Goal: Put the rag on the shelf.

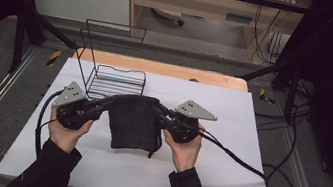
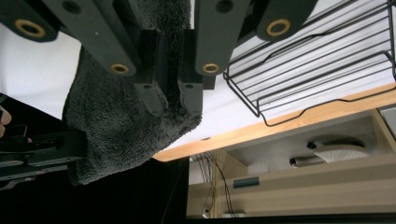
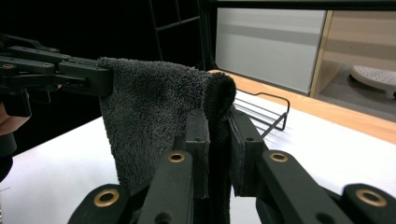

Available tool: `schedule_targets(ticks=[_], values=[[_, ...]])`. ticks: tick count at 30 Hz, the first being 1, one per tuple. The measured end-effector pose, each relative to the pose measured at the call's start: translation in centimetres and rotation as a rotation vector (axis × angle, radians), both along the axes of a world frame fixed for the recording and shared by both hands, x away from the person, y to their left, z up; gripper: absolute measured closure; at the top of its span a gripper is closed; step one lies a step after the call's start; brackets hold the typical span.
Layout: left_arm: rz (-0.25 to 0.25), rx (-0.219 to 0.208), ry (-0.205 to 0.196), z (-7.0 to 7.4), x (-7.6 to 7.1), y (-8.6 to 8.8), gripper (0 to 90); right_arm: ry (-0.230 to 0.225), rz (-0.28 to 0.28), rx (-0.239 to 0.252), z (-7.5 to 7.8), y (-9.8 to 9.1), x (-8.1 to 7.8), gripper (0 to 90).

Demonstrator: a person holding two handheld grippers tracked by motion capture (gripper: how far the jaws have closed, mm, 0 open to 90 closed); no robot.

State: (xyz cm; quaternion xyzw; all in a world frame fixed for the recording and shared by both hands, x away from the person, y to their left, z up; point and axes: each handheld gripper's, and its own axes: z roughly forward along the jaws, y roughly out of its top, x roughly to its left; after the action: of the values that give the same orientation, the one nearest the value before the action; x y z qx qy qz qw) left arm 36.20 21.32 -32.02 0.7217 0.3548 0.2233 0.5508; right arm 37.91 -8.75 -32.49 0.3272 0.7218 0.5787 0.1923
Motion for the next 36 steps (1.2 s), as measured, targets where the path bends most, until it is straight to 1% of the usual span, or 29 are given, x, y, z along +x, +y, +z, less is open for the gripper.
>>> schedule_targets(ticks=[1,5,10,11,12,18,19,20,23,31,34,35,36], values=[[0.005,-0.009,-0.007,0.2,0.0,0.0,82.5,-0.005,0.001,0.001,0.1,0.0,0.0,80.1],[0.007,-0.016,-0.021,0.5,0.0,0.2,82.5,-0.025,-0.003,0.016,0.6,0.1,-0.1,80.2],[0.012,-0.024,-0.039,0.9,-0.1,0.3,82.6,-0.035,-0.005,0.022,1.0,0.2,-0.1,80.2],[0.013,-0.027,-0.043,1.0,0.0,0.3,82.5,-0.05,-0.007,0.026,1.3,0.3,-0.1,80.3],[0.014,-0.031,-0.045,1.1,0.0,0.3,82.5,-0.052,-0.008,0.024,1.4,0.4,-0.2,80.3],[0.02,-0.049,-0.074,1.8,0.0,0.6,82.6,-0.079,-0.01,0.037,2.3,0.6,-0.2,80.3],[0.025,-0.052,-0.084,1.9,0.0,0.7,82.6,-0.083,-0.011,0.039,2.4,0.7,-0.2,80.3],[0.025,-0.052,-0.084,1.9,0.0,0.7,82.6,-0.083,-0.011,0.039,2.4,0.7,-0.2,80.3],[0.032,-0.059,-0.095,2.2,0.1,0.9,82.6,-0.103,-0.013,0.046,2.9,1.1,-0.2,80.3],[0.059,-0.083,-0.123,3.5,0.5,1.9,82.6,-0.132,-0.01,0.063,3.9,2.0,0.1,80.3],[0.078,-0.093,-0.137,4.0,0.8,2.4,82.7,-0.156,-0.011,0.068,4.6,2.8,0.5,80.3],[0.084,-0.101,-0.143,4.4,0.9,2.6,82.7,-0.155,-0.011,0.068,4.7,3.0,0.6,80.3],[0.084,-0.101,-0.143,4.4,0.9,2.6,82.7,-0.159,-0.01,0.073,4.9,3.1,0.7,80.3]])
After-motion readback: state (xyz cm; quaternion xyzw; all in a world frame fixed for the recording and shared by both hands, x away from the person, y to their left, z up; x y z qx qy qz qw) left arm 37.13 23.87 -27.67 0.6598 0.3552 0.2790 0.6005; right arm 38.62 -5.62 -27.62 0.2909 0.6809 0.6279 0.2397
